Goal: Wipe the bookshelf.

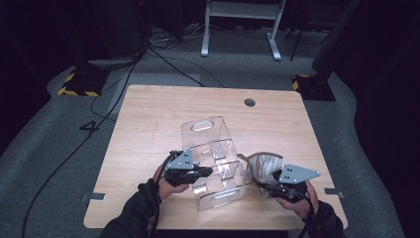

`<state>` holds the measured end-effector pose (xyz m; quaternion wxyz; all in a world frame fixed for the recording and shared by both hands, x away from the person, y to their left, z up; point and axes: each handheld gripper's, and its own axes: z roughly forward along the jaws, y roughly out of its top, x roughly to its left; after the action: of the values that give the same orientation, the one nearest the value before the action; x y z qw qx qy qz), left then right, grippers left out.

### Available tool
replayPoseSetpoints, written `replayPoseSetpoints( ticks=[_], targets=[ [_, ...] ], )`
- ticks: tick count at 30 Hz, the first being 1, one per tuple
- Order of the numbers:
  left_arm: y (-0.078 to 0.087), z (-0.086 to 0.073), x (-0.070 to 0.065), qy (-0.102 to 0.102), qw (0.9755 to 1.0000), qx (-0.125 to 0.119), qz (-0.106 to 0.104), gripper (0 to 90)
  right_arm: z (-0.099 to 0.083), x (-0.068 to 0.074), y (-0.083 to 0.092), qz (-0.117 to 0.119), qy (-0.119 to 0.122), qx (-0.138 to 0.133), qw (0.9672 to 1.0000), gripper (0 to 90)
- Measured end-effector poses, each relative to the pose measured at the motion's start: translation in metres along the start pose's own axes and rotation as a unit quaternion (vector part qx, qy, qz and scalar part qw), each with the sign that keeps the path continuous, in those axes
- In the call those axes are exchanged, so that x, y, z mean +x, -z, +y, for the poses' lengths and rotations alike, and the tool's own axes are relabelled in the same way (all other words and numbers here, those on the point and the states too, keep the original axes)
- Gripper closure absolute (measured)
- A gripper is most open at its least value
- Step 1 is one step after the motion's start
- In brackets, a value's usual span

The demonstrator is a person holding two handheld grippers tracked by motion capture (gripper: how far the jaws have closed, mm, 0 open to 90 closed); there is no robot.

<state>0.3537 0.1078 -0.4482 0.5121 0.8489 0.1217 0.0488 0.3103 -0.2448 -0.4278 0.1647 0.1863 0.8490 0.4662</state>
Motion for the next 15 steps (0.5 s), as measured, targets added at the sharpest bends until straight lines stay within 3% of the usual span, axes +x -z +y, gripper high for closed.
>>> replayPoseSetpoints(
  ticks=[2, 4, 8, 10, 12, 15],
  targets=[
    [-0.002, 0.001, 0.003, 0.001, 1.0, 0.0, 0.007, 85.9, 0.001, 0.0, -0.004, 0.01, 0.002, -0.002, 0.9999, 70.9],
    [-0.003, 0.002, 0.005, 0.001, 0.9996, -0.001, 0.03, 82.7, 0.0, 0.0, -0.005, 0.02, 0.0, 0.002, 0.9998, 71.0],
    [0.0, 0.001, 0.011, 0.011, 0.9975, -0.002, 0.07, 72.3, 0.0, 0.01, -0.007, 0.055, 0.02, 0.007, 0.9983, 71.0],
    [0.003, 0.001, 0.012, 0.016, 0.9962, -0.003, 0.086, 66.1, 0.002, 0.016, -0.009, 0.061, 0.027, 0.009, 0.9977, 70.9],
    [0.007, 0.002, 0.012, 0.018, 0.9939, -0.002, 0.108, 60.7, 0.003, 0.021, -0.012, 0.069, 0.033, 0.008, 0.997, 70.9],
    [0.016, 0.002, 0.011, 0.026, 0.9899, 0.002, 0.139, 45.9, 0.005, 0.026, -0.015, 0.074, 0.038, 0.01, 0.9965, 70.9]
  ],
)
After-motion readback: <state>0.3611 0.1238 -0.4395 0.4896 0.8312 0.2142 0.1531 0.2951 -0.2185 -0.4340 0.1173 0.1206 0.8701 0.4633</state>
